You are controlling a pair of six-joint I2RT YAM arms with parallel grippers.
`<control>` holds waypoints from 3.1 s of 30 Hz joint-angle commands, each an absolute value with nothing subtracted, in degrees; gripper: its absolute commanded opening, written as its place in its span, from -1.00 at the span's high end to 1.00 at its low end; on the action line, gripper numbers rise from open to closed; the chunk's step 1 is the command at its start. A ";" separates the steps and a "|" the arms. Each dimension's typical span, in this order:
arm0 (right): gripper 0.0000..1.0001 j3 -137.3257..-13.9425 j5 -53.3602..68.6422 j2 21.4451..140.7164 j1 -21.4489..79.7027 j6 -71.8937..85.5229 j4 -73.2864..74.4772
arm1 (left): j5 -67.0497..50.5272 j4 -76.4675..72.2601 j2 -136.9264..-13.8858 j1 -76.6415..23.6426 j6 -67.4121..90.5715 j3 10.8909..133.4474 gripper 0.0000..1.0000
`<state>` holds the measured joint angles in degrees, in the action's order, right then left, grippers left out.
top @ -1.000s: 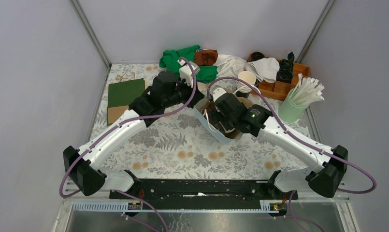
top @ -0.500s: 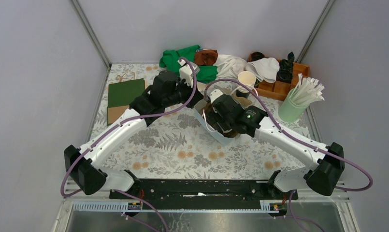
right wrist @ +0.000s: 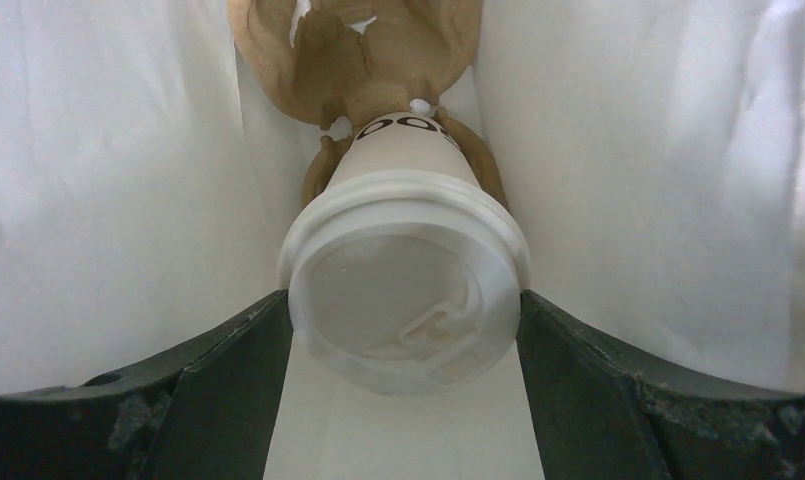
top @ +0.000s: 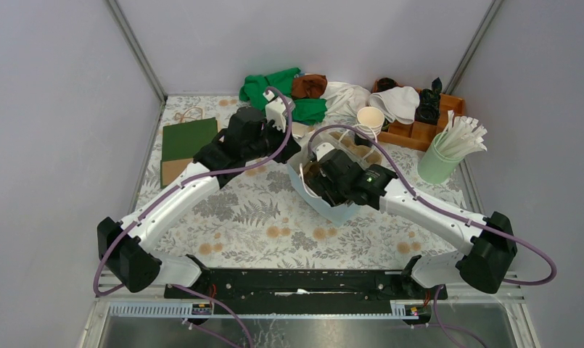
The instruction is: Pack the takeout coffee
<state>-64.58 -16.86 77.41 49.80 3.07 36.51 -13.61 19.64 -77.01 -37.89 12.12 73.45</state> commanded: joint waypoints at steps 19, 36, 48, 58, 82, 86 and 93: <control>0.24 -58.03 -11.04 76.29 45.94 5.71 35.75 | -16.72 16.95 -78.79 -37.53 12.46 78.98 1.00; 0.24 -56.30 -8.34 79.23 44.41 5.80 33.79 | -18.02 15.81 -79.45 -37.52 14.42 80.15 1.00; 0.24 -53.95 -5.94 80.23 44.21 6.29 33.83 | -18.23 14.94 -79.32 -37.53 15.56 80.58 1.00; 0.25 -54.43 -5.19 81.91 44.25 5.97 35.17 | -18.36 14.61 -79.35 -37.52 15.19 80.33 1.00; -0.06 -66.26 -9.06 81.39 44.22 3.67 42.45 | -16.04 15.12 -79.46 -37.53 14.24 79.68 1.00; -0.35 -67.06 -9.40 81.56 44.26 3.35 42.45 | -16.04 15.24 -79.39 -37.52 13.54 79.74 1.00; -0.99 -68.81 -10.35 81.35 44.21 3.06 42.96 | -15.94 16.06 -79.58 -37.44 12.82 80.15 1.00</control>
